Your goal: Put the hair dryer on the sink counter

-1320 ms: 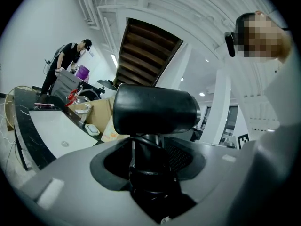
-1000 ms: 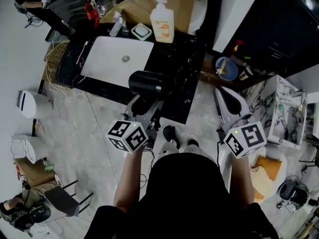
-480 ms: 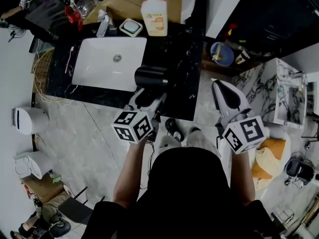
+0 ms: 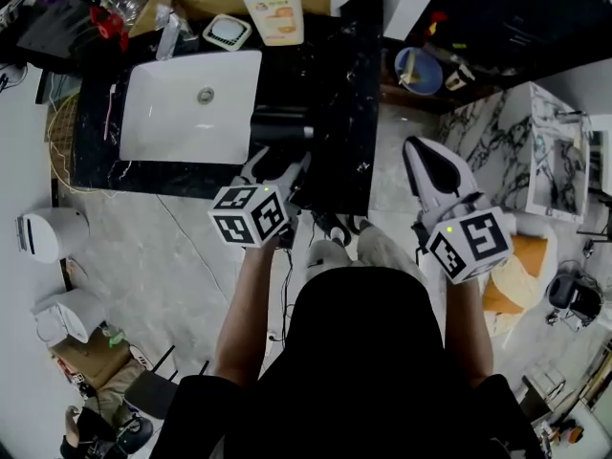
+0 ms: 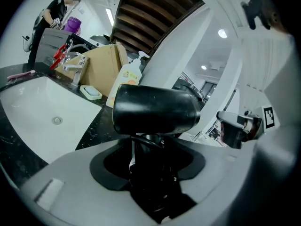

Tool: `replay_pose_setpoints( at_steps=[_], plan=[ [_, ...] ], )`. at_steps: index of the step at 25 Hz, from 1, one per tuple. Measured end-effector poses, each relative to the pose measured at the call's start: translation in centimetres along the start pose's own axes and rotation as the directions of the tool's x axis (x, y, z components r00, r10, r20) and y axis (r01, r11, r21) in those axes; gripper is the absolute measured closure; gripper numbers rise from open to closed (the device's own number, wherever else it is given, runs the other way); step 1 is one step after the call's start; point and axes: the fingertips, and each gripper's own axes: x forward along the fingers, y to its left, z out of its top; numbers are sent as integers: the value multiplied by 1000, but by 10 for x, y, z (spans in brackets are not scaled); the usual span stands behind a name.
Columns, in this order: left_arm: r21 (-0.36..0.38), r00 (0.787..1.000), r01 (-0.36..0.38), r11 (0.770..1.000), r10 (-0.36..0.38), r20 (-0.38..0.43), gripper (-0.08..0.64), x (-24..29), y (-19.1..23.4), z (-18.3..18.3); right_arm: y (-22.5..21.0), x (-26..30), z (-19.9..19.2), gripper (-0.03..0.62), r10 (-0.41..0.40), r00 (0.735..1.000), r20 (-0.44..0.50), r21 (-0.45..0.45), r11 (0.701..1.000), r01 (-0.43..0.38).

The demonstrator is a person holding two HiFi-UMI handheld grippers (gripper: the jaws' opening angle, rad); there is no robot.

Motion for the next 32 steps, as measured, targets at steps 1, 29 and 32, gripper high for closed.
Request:
replay_pose_setpoints(
  at_steps=[1, 29, 32],
  plan=[
    [-3, 1000, -4, 1000, 4, -11, 345, 4, 2, -2, -3, 3, -1, 583, 1, 1000, -5, 2, 1000, -1],
    [-34, 960, -160, 987, 147, -237, 341, 73, 47, -43, -43, 41, -32, 583, 23, 993, -113, 55, 998, -17],
    [-33, 956, -172, 985, 158, -248, 337, 76, 49, -45, -44, 41, -35, 583, 18, 993, -119, 60, 998, -11]
  ],
)
